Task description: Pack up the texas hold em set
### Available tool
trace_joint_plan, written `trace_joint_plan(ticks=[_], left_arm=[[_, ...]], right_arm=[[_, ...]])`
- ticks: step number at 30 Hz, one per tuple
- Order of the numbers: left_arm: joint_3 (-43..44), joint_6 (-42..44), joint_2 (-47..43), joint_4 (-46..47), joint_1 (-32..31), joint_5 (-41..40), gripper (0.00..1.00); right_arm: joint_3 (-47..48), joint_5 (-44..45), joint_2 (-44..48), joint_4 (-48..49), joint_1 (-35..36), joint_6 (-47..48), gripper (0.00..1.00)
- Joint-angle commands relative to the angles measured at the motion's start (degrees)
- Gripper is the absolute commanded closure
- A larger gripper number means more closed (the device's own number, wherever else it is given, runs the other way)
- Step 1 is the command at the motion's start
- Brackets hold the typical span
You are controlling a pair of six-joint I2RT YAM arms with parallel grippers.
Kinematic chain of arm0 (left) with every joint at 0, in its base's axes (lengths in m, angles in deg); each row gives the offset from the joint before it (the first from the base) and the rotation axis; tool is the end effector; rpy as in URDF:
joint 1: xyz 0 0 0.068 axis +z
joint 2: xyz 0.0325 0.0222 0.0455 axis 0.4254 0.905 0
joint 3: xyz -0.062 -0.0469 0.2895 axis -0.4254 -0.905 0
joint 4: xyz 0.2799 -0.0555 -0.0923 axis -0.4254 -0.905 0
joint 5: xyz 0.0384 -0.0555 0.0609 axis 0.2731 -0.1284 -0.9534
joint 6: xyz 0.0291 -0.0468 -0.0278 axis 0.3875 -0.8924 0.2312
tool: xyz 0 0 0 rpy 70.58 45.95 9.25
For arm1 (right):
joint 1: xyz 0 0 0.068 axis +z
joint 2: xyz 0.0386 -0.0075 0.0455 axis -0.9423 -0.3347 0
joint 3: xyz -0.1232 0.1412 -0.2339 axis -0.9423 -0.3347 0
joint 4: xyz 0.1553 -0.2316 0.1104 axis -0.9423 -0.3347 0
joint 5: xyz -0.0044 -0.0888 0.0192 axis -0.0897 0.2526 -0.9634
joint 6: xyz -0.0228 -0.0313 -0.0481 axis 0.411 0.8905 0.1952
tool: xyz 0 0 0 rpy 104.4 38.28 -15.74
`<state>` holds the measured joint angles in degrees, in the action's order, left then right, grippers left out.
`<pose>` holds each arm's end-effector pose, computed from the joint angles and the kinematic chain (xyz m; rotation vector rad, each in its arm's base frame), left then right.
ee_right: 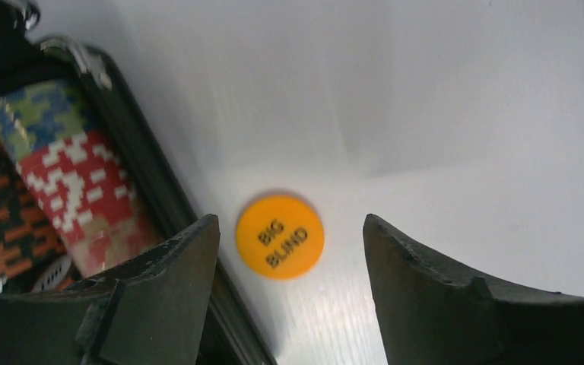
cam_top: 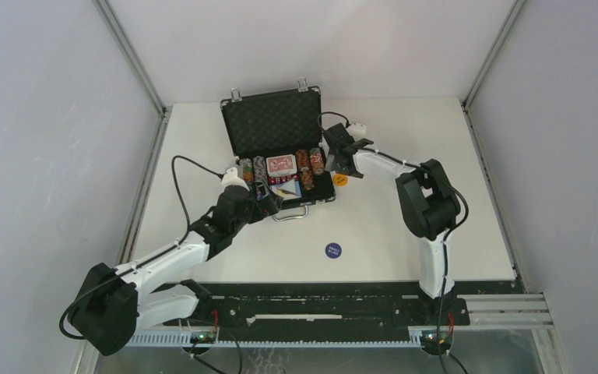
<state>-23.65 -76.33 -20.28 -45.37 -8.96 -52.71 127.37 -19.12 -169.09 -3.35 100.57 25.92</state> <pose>0.2201 -0.1368 0.2022 -0.3469 2.1297 -0.5928 0.4241 0.2240 0.1772 0.2605 2.4787 -0.0923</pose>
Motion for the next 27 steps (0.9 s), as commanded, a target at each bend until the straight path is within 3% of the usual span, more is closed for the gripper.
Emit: trace_joint_plan(ticks=[1, 10, 27], left_arm=[[1.38, 0.96, -0.62, 1.59, -0.24, -0.38, 0.0], [1.49, 1.24, -0.49, 1.21, -0.24, -0.91, 0.0], [1.29, 0.47, -1.03, 1.74, -0.26, 0.82, 0.0]], right_arm=[[6.3, -0.72, -3.39, -0.46, -1.58, 1.84, 0.22], [10.22, -1.85, -9.1, -2.81, -0.24, 4.07, 0.22], [-17.35, 0.14, 6.15, 1.64, 5.67, 0.73, 0.29]])
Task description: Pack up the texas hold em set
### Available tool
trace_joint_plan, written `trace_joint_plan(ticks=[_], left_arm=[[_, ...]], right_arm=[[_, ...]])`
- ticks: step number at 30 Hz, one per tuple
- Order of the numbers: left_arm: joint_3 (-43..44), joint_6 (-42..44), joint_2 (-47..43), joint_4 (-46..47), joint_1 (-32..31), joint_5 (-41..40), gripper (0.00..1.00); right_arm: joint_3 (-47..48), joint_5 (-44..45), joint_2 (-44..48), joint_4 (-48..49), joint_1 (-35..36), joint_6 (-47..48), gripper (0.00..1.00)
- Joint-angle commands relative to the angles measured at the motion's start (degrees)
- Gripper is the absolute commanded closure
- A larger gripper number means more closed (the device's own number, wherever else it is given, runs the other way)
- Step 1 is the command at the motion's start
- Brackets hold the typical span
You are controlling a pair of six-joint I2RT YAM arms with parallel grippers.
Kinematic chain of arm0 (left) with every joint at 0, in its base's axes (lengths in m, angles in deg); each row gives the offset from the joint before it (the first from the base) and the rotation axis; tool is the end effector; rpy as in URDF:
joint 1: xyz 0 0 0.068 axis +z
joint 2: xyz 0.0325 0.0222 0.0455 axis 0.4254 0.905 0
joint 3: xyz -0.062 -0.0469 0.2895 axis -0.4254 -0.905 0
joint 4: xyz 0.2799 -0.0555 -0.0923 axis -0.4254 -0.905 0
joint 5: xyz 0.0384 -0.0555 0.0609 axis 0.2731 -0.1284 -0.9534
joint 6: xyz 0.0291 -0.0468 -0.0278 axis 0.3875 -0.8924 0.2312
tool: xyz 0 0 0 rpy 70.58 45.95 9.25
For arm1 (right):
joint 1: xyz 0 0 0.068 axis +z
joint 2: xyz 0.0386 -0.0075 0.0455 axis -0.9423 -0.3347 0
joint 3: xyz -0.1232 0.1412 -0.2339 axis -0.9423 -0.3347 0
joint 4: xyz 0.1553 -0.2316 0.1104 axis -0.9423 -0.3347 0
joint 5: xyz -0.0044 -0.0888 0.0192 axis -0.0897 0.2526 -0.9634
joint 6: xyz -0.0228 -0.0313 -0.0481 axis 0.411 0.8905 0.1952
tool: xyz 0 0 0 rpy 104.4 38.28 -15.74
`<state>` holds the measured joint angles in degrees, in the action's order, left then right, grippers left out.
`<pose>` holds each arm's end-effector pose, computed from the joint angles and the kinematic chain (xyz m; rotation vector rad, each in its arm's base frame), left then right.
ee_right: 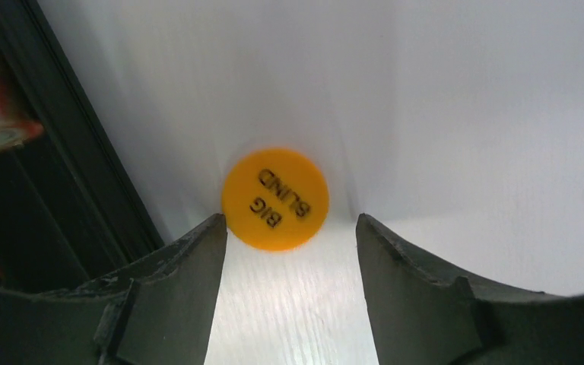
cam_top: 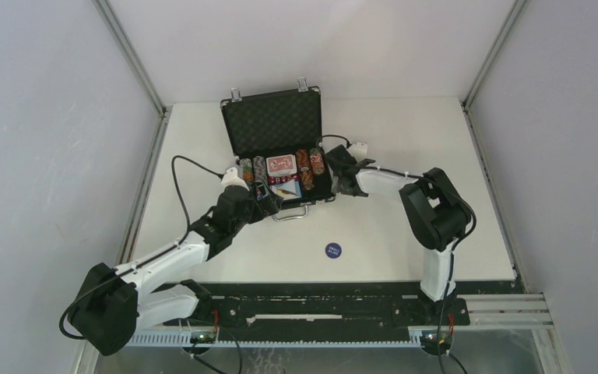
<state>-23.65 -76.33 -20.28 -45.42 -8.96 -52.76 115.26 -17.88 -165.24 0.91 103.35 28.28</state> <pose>0.2201 -0.1367 0.2021 -0.3474 2.1301 -0.5914 0.3778 0.2207 0.1432 0.1381 2.5301 -0.1659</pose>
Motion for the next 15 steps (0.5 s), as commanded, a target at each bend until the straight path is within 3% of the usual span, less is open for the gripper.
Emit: trace_joint_plan(ticks=[1, 6, 15], left_arm=[[1.27, 0.45, -1.16, 1.78, -0.24, 0.83, 0.0], [1.21, 0.32, -1.31, 1.87, -0.24, 1.13, 0.0], [1.09, 0.41, -1.44, 1.95, -0.24, 0.86, 0.0]], right_arm=[[-6.19, -1.14, 3.05, -2.54, 3.21, -2.16, 0.29], [-10.0, -1.38, 5.02, -0.16, 3.93, -2.78, 0.29], [-7.49, -4.65, 3.94, 3.93, -0.19, -0.08, 0.24]])
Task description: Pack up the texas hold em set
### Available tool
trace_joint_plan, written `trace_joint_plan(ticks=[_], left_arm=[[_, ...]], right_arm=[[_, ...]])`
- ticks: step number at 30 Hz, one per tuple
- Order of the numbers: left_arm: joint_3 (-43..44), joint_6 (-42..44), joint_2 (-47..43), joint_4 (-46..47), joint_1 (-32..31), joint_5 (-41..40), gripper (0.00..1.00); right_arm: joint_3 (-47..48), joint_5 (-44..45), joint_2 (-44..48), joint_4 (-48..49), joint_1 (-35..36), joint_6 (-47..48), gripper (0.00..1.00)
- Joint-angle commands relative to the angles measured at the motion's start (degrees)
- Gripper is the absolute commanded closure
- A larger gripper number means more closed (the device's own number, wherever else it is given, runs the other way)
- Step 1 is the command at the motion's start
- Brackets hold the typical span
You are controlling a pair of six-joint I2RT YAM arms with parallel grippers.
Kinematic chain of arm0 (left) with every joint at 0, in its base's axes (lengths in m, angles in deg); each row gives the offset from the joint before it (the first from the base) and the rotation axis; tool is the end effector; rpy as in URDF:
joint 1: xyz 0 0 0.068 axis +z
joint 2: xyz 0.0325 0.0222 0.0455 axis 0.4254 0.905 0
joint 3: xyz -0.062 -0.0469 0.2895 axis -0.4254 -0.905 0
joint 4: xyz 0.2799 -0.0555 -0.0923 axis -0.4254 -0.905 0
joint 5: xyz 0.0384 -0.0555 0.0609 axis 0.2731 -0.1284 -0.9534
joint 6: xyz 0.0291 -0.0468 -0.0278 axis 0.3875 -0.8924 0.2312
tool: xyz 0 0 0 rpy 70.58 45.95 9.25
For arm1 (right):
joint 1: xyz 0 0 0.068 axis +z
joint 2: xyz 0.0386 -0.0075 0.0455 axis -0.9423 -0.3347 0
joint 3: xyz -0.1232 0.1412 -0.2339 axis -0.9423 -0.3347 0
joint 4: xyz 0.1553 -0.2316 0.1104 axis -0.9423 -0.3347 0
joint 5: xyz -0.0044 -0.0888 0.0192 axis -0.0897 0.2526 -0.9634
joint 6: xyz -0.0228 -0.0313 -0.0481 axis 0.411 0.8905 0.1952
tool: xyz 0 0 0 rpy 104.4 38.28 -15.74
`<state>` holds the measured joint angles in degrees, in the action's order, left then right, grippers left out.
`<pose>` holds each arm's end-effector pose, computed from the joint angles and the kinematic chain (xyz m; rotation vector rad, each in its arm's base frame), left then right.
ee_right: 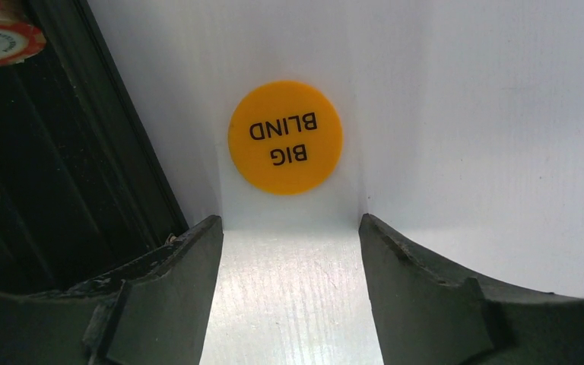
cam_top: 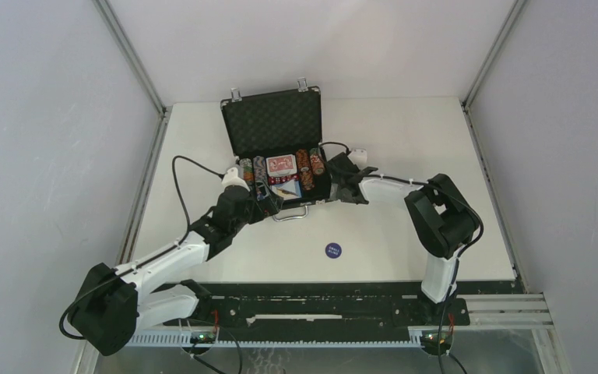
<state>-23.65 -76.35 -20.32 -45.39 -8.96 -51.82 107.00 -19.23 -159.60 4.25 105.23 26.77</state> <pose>0.2198 -0.1374 0.2023 -0.3387 2.1359 -0.6079 0.3435 0.2154 0.1411 0.1265 2.5328 -0.1074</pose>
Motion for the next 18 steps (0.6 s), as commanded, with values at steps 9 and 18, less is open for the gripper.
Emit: trace_joint_plan(ticks=[9, 18], left_arm=[[1.25, 0.91, -1.12, 1.5, -0.24, -1.19, 0.0], [1.61, 1.0, 0.17, 1.53, -0.24, -0.95, 0.0]], right_arm=[[8.15, -3.66, -8.34, -1.53, -4.25, 3.93, 0.23], [8.28, -4.33, -8.83, -1.46, -5.49, 4.14, 0.3]])
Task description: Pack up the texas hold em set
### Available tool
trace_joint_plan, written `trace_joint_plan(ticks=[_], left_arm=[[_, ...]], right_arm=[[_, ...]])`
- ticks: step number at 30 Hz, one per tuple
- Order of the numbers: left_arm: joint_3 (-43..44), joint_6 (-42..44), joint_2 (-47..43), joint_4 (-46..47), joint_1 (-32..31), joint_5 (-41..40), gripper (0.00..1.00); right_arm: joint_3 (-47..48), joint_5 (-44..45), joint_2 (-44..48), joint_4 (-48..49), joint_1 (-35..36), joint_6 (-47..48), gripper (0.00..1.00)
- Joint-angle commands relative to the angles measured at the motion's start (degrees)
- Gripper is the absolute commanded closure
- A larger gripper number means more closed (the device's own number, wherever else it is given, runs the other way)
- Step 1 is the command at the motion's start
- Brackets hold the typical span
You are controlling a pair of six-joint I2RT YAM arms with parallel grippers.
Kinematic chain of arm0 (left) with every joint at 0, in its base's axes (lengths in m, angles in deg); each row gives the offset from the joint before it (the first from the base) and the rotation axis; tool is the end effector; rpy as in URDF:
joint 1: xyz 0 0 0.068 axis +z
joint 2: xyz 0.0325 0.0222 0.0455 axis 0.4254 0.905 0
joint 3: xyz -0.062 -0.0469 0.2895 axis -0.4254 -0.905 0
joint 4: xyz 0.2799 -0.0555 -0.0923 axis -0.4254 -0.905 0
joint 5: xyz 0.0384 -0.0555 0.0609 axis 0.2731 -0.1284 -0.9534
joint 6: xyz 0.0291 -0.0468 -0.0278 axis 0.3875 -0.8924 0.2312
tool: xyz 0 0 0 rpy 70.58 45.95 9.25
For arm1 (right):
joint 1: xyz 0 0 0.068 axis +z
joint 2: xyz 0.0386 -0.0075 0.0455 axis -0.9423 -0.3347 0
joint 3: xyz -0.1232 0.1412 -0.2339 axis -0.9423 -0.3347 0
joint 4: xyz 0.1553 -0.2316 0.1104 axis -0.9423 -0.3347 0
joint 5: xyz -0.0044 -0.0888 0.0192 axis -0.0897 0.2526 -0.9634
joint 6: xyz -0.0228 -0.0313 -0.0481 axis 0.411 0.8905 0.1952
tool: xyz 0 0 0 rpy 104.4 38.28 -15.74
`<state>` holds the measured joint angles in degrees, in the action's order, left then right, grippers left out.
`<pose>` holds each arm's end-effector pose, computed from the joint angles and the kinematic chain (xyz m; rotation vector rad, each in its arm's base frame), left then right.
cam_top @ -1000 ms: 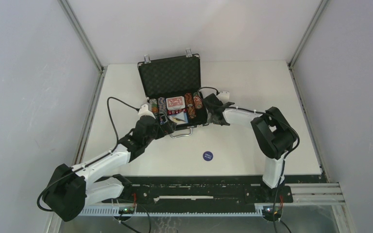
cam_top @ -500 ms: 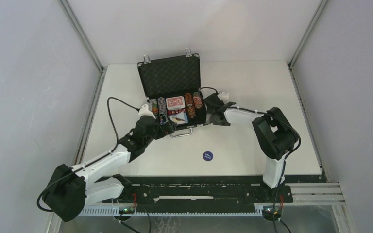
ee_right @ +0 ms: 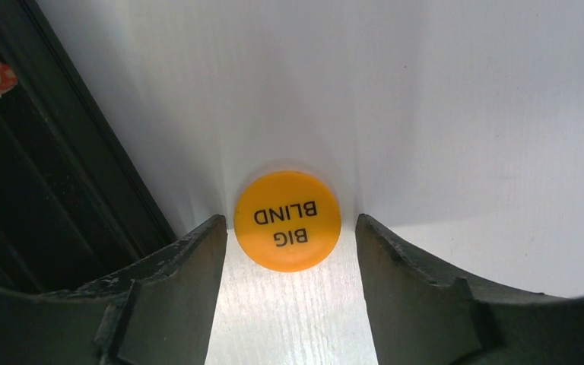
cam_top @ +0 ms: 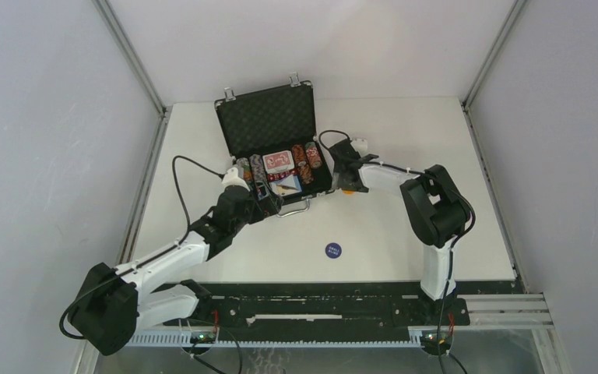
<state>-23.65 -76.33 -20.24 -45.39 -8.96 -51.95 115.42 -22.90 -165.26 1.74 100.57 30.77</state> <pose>0.2199 -0.1374 0.2020 -0.3396 2.1363 -0.6046 0.3887 0.2068 0.1432 0.1244 2.5679 -0.0925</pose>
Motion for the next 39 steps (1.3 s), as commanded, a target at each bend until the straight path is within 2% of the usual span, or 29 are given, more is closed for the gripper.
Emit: trace_joint_plan(ticks=[1, 8, 14, 17, 39], left_arm=[[1.62, 0.98, 0.06, 1.5, -0.25, -0.82, 0.0], [1.61, 0.98, 0.06, 1.5, -0.24, -0.84, 0.0], [1.55, 0.89, -0.26, 1.5, -0.24, -0.63, 0.0], [1.57, 0.87, -0.54, 1.5, -0.25, -0.69, 0.0], [1.32, 0.56, -1.18, 1.5, -0.24, -0.06, 0.0]], right_arm=[[-0.13, -0.55, -3.17, 0.97, -0.86, 0.15, 0.3], [-0.13, 0.02, -3.24, 0.3, 0.54, -0.13, 0.34], [-0.28, 0.44, -4.02, -0.05, 1.59, -0.64, 0.31], [-0.72, 0.53, -4.33, 0.02, 1.68, -1.06, 0.37], [-1.63, 2.37, 0.79, -2.12, 2.08, -1.95, 0.43]])
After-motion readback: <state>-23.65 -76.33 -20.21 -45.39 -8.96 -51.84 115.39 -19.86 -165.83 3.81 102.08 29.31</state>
